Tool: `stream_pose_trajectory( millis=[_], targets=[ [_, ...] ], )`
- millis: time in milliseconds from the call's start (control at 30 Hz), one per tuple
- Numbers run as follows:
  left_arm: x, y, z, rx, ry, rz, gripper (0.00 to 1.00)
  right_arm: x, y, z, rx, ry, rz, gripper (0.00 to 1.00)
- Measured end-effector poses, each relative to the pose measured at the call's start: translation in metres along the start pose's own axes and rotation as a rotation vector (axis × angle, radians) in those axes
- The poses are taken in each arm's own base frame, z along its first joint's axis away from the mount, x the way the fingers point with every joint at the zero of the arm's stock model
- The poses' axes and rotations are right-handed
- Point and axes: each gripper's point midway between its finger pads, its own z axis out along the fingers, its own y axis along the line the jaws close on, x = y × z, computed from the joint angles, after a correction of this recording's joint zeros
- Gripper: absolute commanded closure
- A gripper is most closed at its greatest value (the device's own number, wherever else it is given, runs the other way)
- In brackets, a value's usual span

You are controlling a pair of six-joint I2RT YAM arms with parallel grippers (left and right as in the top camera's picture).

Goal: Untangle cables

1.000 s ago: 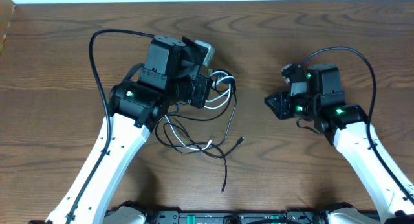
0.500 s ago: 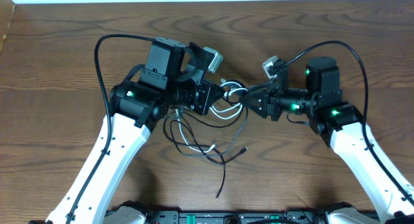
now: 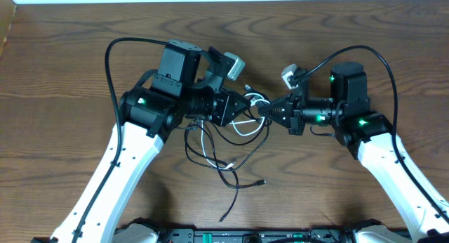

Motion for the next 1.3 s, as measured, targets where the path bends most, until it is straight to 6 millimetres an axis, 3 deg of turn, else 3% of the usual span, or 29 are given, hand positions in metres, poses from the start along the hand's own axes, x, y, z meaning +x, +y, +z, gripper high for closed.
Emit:
stream_pose_trajectory(
  millis=[367, 533, 667, 867, 1000, 1300],
  targets=[
    [-0.002, -0.002, 0.033, 0.036, 0.036, 0.03, 0.69, 0.001, 0.012, 0.0, -0.068, 0.006, 0.0, 0.99],
    [-0.002, 0.0, 0.035, 0.019, 0.036, 0.035, 0.71, 0.001, 0.011, -0.001, -0.064, 0.005, 0.002, 0.99],
    [-0.002, 0.003, 0.036, 0.001, 0.038, 0.037, 0.92, 0.001, 0.01, -0.001, -0.063, 0.005, 0.004, 0.99],
    [-0.001, 0.005, 0.036, -0.012, 0.039, 0.038, 0.92, 0.002, 0.008, -0.001, -0.059, 0.006, 0.009, 0.99],
    [-0.001, 0.006, 0.036, -0.019, 0.04, 0.038, 0.92, 0.003, 0.008, -0.001, -0.059, 0.01, 0.015, 0.92],
    [-0.002, 0.032, 0.033, -0.222, 0.031, 0.063, 0.92, 0.019, 0.012, -0.001, -0.078, 0.06, 0.106, 0.99]
  ],
)
